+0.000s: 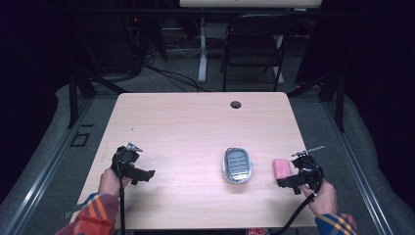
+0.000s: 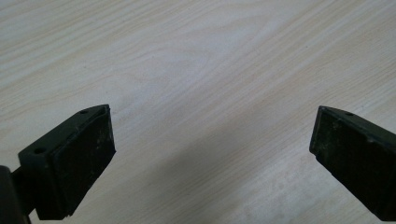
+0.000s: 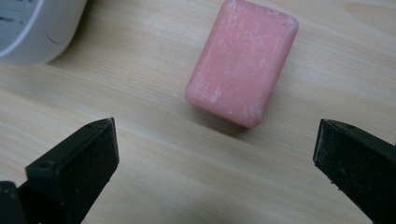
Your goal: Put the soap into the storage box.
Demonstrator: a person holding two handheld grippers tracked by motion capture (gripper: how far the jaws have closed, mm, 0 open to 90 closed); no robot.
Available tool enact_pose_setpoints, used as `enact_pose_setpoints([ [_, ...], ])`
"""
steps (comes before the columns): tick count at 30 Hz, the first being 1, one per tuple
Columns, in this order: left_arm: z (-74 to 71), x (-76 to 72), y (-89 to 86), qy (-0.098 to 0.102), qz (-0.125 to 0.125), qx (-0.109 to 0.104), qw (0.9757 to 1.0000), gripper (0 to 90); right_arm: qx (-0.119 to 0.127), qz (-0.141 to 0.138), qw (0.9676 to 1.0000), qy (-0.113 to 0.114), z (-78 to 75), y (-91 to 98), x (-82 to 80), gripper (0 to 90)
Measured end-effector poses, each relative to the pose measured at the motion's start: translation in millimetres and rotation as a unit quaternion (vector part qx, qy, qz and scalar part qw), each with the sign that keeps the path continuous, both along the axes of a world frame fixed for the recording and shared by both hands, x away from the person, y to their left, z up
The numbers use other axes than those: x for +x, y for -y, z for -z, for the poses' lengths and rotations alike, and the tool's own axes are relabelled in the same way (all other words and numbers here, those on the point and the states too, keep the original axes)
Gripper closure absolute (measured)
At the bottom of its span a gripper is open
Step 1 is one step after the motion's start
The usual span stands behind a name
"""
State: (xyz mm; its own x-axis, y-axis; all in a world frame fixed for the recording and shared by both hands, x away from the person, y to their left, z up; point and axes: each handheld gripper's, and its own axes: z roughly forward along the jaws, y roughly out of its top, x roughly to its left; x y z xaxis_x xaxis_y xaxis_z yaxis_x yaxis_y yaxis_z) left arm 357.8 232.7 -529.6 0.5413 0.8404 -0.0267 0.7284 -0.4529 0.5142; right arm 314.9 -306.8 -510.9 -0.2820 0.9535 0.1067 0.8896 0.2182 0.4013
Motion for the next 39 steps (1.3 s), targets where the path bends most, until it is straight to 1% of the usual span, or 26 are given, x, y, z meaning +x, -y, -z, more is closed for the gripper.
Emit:
enact_pose_setpoints([
  [1,-0.1,-0.2,0.0,0.000,0.000,-0.001,1.0000,0.1,-0.003,-0.002,1.0000,-0.005,-1.5,0.0,1.3,0.0],
  [2,-0.1,-0.2,0.0,0.000,0.000,-0.001,1.0000,0.1,-0.003,-0.002,1.0000,-0.005,-1.5,0.0,1.3,0.0],
  [3,-0.5,-0.6,-0.2,0.001,0.002,-0.001,1.0000,0.1,-0.004,0.009,0.9999,-0.005,-3.1,-1.7,3.3,0.0],
  [5,-0.5,-0.5,-0.5,0.001,0.002,-0.001,1.0000,0.1,-0.004,0.009,0.9999,-0.008,-4.2,-2.1,4.7,0.0],
  [6,-0.1,-0.1,-0.7,0.000,0.001,-0.002,1.0000,0.1,-0.010,0.017,0.9998,-0.002,-6.9,-4.3,6.5,0.0],
  [8,-0.1,-0.1,-0.3,0.001,0.003,-0.002,1.0000,0.1,-0.007,0.020,0.9998,-0.003,-9.4,-5.2,9.2,0.0],
  [10,-0.1,-0.1,-0.2,0.000,0.003,-0.003,1.0000,0.1,-0.005,0.019,0.9998,-0.006,-10.6,-5.0,10.8,0.0],
  [11,-0.2,-0.1,-0.2,-0.001,0.005,-0.003,1.0000,0.1,-0.006,0.023,0.9997,-0.006,-10.9,-6.2,14.3,0.0],
  [14,0.0,0.5,-0.1,0.000,0.007,-0.002,1.0000,0.1,-0.009,0.020,0.9996,-0.017,-8.9,-9.1,20.2,0.0],
  [17,0.1,0.8,0.0,0.000,0.008,-0.003,1.0000,0.1,-0.011,0.018,0.9995,-0.021,-8.1,-10.2,23.9,0.0],
  [19,0.3,0.5,-0.6,0.001,0.005,-0.007,1.0000,0.1,-0.008,0.016,0.9995,-0.027,-6.7,-11.4,28.6,0.0],
  [21,-0.2,0.1,-1.3,-0.002,0.004,-0.008,1.0000,0.1,-0.004,0.021,0.9994,-0.026,-6.0,-12.5,31.1,0.0],
  [22,-0.6,-0.3,-1.7,0.002,0.005,-0.009,0.9999,0.1,-0.001,0.020,0.9994,-0.027,-6.3,-12.5,32.1,0.0],
  [23,-1.2,-0.9,-2.0,0.005,0.006,-0.014,0.9999,0.0,0.000,0.025,0.9994,-0.024,-6.0,-13.1,32.8,0.0],
  [24,-1.2,-0.9,-2.0,0.005,0.006,-0.014,0.9999,0.0,0.001,0.019,0.9994,-0.028,-6.3,-11.9,34.3,0.0],
  [25,-2.4,-1.2,-1.8,0.009,0.004,-0.022,0.9997,0.0,0.008,0.020,0.9994,-0.028,-4.9,-11.3,35.6,0.0],
  [28,-2.4,-0.9,-1.2,0.008,0.006,-0.021,0.9997,0.0,0.017,0.022,0.9990,-0.034,-1.5,-9.2,38.1,0.0],
  [30,-2.2,-0.7,-0.6,0.007,0.007,-0.019,0.9998,0.0,0.019,0.025,0.9988,-0.036,-0.3,-7.6,40.3,0.0],
  [31,-2.3,-0.7,-0.2,0.006,0.008,-0.019,0.9998,0.0,0.017,0.031,0.9987,-0.037,-0.9,-7.9,42.1,0.0],
  [33,-2.8,-1.1,-0.3,0.007,0.009,-0.024,0.9997,0.0,0.021,0.034,0.9986,-0.036,-0.5,-8.4,42.9,1.1],
  [34,-2.9,-1.3,-0.4,0.008,0.009,-0.026,0.9996,0.0,0.015,0.029,0.9985,-0.044,-1.9,-8.1,44.5,2.4],
  [35,-3.1,-1.6,-0.8,0.009,0.010,-0.026,0.9996,0.0,0.014,0.031,0.9984,-0.046,-2.6,-8.8,46.9,2.2],
  [38,-3.2,-1.4,-1.1,0.009,0.010,-0.026,0.9996,0.0,0.015,0.033,0.9982,-0.048,-3.5,-9.1,50.5,0.0],
  [39,-3.3,-1.5,-0.8,0.010,0.011,-0.026,0.9996,0.0,0.018,0.033,0.9978,-0.055,-3.5,-9.5,52.1,0.0],
])
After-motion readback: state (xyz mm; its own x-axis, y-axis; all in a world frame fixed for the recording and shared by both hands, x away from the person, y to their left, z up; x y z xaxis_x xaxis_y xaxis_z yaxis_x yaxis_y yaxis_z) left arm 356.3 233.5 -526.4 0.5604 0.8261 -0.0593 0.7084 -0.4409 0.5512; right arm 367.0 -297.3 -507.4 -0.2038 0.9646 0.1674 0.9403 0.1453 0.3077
